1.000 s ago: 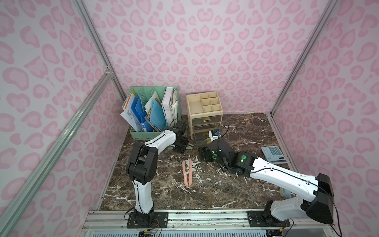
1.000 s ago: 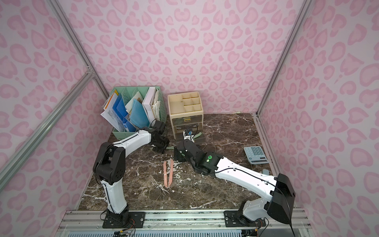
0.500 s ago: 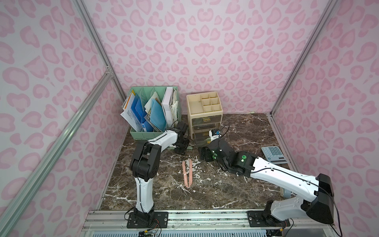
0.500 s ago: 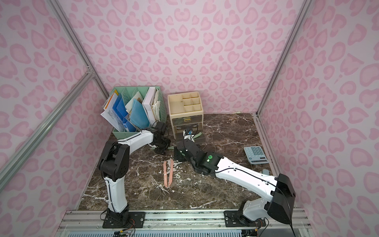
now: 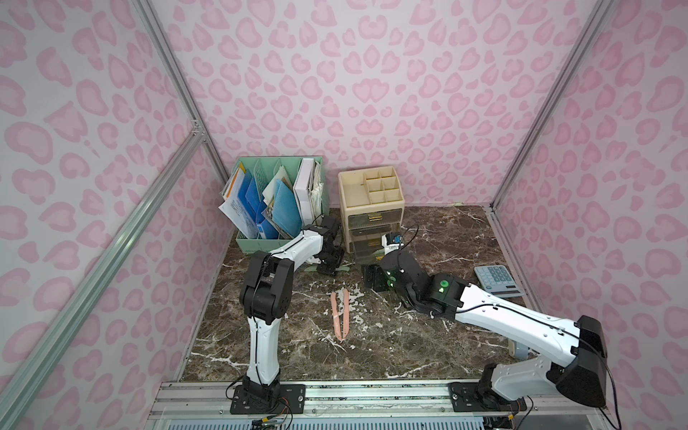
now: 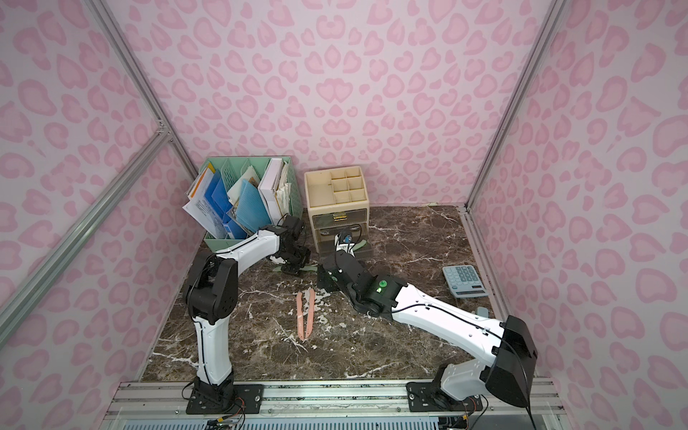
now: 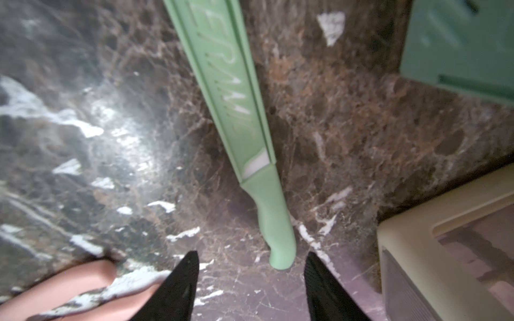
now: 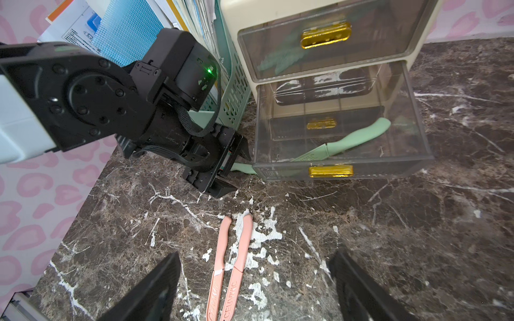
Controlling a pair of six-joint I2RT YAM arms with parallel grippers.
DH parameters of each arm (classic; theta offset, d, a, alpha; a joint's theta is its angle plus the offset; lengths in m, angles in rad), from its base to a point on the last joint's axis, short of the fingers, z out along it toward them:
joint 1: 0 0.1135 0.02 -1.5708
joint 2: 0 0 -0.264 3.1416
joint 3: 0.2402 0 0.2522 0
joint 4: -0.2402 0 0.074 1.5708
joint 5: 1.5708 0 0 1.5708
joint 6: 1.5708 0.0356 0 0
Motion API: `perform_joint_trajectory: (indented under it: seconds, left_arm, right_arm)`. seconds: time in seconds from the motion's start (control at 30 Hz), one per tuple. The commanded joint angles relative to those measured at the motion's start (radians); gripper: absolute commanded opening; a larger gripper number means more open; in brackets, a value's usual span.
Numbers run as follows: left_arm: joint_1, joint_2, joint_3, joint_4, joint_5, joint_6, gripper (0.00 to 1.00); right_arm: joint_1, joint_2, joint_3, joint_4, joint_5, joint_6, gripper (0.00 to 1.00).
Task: Place the fruit knives into the drawer by color
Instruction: Adjust the fruit knife at the center of the board.
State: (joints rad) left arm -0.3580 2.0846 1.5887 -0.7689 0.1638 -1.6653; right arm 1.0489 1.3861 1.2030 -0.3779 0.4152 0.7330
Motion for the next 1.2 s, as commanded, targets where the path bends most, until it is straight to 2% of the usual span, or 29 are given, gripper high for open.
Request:
perform_joint_trajectory:
  seconds: [0.0, 0.23, 0.63, 0.77, 1.17]
  left_arm:
    - [0.002, 0.018, 0.038, -0.12, 0.018, 0.027, 0.62]
    - [0.005, 0.034, 0.063, -0.154, 0.013, 0.044, 0.61]
    - [0.005, 0.001, -0.022, -0.157, -0.005, 0.074, 0.6]
    - [0.008, -0.036, -0.082, -0.103, -0.011, 0.071, 0.6]
    - [0.011, -0.114, -0.128, -0.018, -0.063, 0.171, 0.59]
  right_arm:
    - [0.0, -0.003, 0.0, 0.017, 0.02, -0.002, 0.88]
    - [-0.004, -0.011, -0.006, 0.021, 0.027, -0.003, 0.88]
    - [-0.01, -0.022, -0.016, 0.022, 0.035, 0.002, 0.87]
    - [-0.01, -0.026, -0.024, 0.023, 0.034, 0.009, 0.87]
    - [-0.01, -0.011, -0.022, 0.025, 0.017, 0.02, 0.87]
